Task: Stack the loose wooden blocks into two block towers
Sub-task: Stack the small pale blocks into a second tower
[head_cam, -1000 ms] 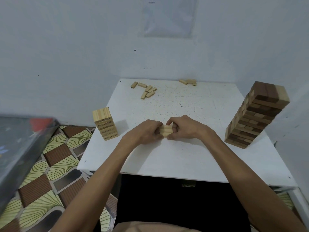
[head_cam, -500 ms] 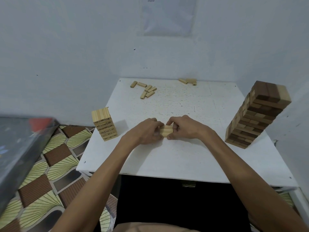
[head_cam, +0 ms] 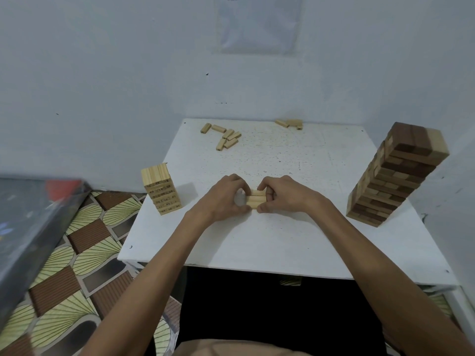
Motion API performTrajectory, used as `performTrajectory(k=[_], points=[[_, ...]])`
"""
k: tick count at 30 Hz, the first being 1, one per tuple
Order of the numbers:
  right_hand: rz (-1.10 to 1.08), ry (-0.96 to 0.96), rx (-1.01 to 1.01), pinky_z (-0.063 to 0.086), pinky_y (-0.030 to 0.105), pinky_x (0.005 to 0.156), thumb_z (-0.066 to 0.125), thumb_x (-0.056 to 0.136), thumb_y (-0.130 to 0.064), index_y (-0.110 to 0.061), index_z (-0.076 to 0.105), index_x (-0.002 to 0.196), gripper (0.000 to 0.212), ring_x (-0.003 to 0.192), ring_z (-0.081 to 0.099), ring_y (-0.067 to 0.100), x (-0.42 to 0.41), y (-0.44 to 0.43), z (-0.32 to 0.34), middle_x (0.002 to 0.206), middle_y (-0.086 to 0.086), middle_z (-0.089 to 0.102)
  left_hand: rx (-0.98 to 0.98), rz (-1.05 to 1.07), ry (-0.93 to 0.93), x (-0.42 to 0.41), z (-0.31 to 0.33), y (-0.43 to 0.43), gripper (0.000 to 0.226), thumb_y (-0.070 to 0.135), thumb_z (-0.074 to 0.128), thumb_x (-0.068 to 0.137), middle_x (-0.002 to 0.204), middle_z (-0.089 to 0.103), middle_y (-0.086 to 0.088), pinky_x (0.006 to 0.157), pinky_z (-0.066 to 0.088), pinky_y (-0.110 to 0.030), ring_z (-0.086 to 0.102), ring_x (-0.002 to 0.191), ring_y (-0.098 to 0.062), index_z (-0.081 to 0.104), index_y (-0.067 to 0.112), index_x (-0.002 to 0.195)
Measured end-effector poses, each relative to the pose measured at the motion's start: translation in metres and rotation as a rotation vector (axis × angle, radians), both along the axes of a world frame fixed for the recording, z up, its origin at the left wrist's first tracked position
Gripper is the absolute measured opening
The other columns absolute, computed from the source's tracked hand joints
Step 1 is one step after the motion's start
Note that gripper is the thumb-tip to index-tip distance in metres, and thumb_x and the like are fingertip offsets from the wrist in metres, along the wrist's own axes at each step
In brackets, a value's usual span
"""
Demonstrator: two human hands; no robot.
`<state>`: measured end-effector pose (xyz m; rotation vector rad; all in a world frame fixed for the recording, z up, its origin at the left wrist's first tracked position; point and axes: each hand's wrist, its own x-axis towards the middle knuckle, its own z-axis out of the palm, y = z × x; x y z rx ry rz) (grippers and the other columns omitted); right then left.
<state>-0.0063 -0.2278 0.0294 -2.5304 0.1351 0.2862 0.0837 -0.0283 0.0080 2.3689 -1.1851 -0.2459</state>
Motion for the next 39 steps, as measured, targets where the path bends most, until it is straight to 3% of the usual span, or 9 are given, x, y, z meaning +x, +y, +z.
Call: performTrajectory(k=[5,9,15,20,26,33,35,39], points=[[0.007,0.005,-0.029,0.053,0.036,0.082,0.086,0.082,-0.039,-0.020,0.061,0.123,0.052,0.086,0.060,0.014,0.001,0.001,0.001,0.095,-0.001,0.067,-0.019,-0.033,-0.005,-0.001,-0.001,0.003,0.026,0.035,0.082,0.083,0.109,0.066,0.012,0.085,0.043,-0.030,0.054,0.099,-0.013,0.072,0.026,0.105],[0.013,-0.003,-0.046,0.051,0.031,0.078,0.086,0.081,-0.042,-0.022,0.063,0.124,0.053,0.088,0.060,0.013,0.001,0.000,0.001,0.095,-0.004,0.065,0.010,-0.028,-0.054,-0.001,0.005,0.001,0.027,0.036,0.081,0.085,0.106,0.070,0.007,0.086,0.045,-0.034,0.054,0.100,-0.015,0.074,0.024,0.108],[0.048,-0.137,-0.057,0.040,0.023,0.083,0.083,0.084,-0.042,-0.027,0.057,0.135,0.059,0.097,0.050,0.008,-0.013,-0.009,-0.010,0.125,-0.009,0.050,0.009,-0.003,-0.055,-0.001,0.002,0.001,0.025,0.040,0.081,0.083,0.103,0.070,0.006,0.083,0.047,-0.035,0.055,0.096,-0.014,0.076,0.031,0.105],[0.094,-0.270,0.013,0.038,0.022,0.079,0.082,0.084,-0.035,-0.034,0.065,0.104,0.026,0.099,0.055,0.005,-0.023,-0.014,-0.021,0.110,-0.018,0.060,-0.027,0.016,-0.015,-0.001,-0.004,0.003,0.023,0.037,0.081,0.080,0.103,0.074,0.009,0.079,0.049,-0.034,0.056,0.089,-0.012,0.077,0.031,0.101],[0.097,-0.354,0.028,0.035,0.011,0.079,0.078,0.088,-0.033,-0.034,0.067,0.103,0.018,0.104,0.054,0.002,-0.032,-0.016,-0.030,0.121,-0.021,0.063,-0.019,0.042,-0.007,0.000,-0.006,0.001,0.023,0.038,0.082,0.078,0.100,0.071,0.004,0.069,0.038,-0.025,0.055,0.084,-0.012,0.077,0.033,0.100],[0.022,-0.432,0.090,0.039,0.013,0.078,0.078,0.081,-0.028,-0.033,0.063,0.111,0.034,0.102,0.055,0.006,-0.033,-0.009,-0.038,0.109,-0.020,0.061,-0.060,-0.014,-0.022,-0.005,-0.005,0.001,0.041,0.034,0.082,0.077,0.108,0.062,0.009,0.084,0.041,-0.026,0.044,0.102,-0.009,0.065,0.024,0.113],[0.014,-0.419,0.116,0.043,0.015,0.077,0.079,0.081,-0.029,-0.034,0.063,0.115,0.038,0.103,0.055,0.007,-0.033,-0.010,-0.038,0.110,-0.020,0.060,-0.078,-0.023,-0.037,-0.006,-0.007,0.003,0.040,0.035,0.082,0.077,0.109,0.064,0.009,0.086,0.042,-0.027,0.045,0.104,-0.010,0.067,0.024,0.112],[0.084,-0.487,0.077,0.046,0.017,0.075,0.080,0.084,-0.027,-0.031,0.068,0.108,0.027,0.104,0.058,0.011,-0.034,-0.012,-0.039,0.112,-0.020,0.066,-0.060,-0.050,-0.048,-0.003,-0.006,0.005,0.030,0.034,0.081,0.082,0.112,0.069,0.010,0.087,0.043,-0.029,0.050,0.106,-0.012,0.074,0.025,0.109]])
